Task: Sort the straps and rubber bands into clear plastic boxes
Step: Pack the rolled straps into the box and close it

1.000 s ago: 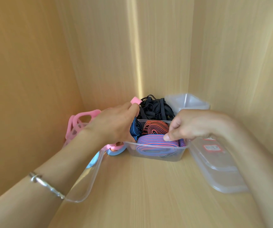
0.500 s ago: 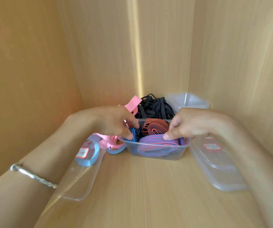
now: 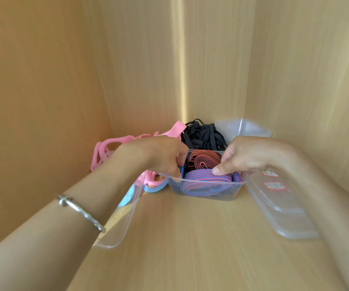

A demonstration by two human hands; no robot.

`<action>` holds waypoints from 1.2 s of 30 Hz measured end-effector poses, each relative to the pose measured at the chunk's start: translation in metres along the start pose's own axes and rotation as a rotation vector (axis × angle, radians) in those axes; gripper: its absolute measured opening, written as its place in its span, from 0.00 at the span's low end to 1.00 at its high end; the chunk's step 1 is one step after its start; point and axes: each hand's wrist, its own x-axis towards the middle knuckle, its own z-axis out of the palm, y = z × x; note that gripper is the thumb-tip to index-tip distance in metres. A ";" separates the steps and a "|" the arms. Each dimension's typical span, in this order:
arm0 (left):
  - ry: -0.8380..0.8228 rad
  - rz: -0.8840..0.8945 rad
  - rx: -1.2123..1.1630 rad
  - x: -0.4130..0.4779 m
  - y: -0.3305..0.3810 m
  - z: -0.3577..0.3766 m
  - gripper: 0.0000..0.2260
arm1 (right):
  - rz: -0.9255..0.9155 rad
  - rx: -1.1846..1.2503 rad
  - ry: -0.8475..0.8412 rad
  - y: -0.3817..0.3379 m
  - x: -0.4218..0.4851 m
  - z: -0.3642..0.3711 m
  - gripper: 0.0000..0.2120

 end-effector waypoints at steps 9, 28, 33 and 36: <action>0.001 -0.027 -0.242 -0.011 -0.013 -0.002 0.10 | -0.113 -0.097 0.060 0.004 0.000 0.008 0.24; -0.071 -0.123 -0.017 -0.001 -0.007 0.007 0.12 | -0.141 -0.386 -0.107 -0.024 0.006 0.028 0.13; -0.100 -0.111 -0.017 -0.003 -0.004 0.003 0.11 | -0.118 -0.317 -0.106 -0.024 -0.004 0.025 0.21; -0.099 -0.103 -0.027 -0.004 -0.001 -0.002 0.11 | -0.159 -0.196 -0.032 -0.019 -0.008 0.018 0.24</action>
